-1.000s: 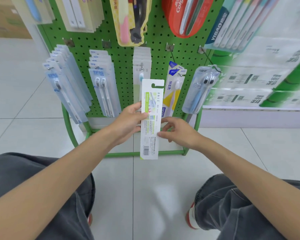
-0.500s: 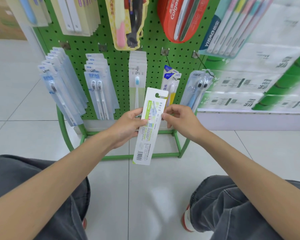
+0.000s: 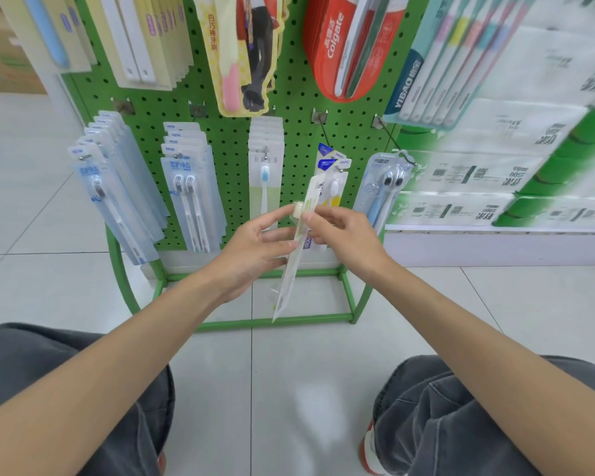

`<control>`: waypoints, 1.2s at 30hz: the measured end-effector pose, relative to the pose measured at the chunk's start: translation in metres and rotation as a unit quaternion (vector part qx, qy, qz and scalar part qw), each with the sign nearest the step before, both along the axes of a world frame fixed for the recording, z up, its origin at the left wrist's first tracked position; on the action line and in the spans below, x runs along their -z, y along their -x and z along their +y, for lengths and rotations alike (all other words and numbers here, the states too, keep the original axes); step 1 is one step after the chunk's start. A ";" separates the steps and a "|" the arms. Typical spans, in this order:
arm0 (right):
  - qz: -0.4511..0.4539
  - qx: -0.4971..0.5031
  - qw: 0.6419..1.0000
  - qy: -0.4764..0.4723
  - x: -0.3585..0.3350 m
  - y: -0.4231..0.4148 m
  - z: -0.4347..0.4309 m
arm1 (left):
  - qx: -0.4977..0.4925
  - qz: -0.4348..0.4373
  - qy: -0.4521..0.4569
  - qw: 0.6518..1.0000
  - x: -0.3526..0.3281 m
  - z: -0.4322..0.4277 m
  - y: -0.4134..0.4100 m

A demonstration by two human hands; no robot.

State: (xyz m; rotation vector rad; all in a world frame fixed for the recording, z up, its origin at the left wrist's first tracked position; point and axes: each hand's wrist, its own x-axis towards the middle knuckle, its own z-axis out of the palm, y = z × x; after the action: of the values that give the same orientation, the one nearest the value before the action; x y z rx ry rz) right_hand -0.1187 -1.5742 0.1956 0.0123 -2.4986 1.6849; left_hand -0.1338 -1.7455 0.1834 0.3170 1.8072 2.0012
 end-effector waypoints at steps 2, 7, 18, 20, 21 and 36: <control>-0.021 -0.001 1.000 -0.001 -0.005 0.000 -0.001 | 0.004 0.012 0.014 1.000 -0.002 0.000 0.001; -0.011 -0.029 0.999 -0.028 -0.007 0.010 -0.004 | -0.032 0.006 0.031 0.999 -0.009 0.003 0.006; -0.002 -0.028 1.000 0.005 -0.021 0.065 -0.027 | -0.246 0.048 0.105 0.962 -0.035 -0.003 0.062; -0.026 -0.020 0.999 0.024 -0.019 0.076 -0.035 | -0.256 0.071 0.124 0.956 -0.038 -0.003 0.071; -0.036 -0.020 0.999 0.036 -0.019 0.080 -0.038 | -0.256 0.080 0.130 0.954 -0.039 -0.002 0.075; -0.046 0.022 0.995 0.085 -0.023 0.109 -0.053 | -0.254 0.082 0.135 0.954 -0.038 0.008 0.090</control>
State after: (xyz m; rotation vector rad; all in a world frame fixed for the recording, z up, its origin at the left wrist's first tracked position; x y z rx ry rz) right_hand -0.2277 -1.6274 0.2191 -0.1383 -2.3900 1.9152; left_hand -0.2233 -1.7379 0.2213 -0.0831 2.4304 2.0487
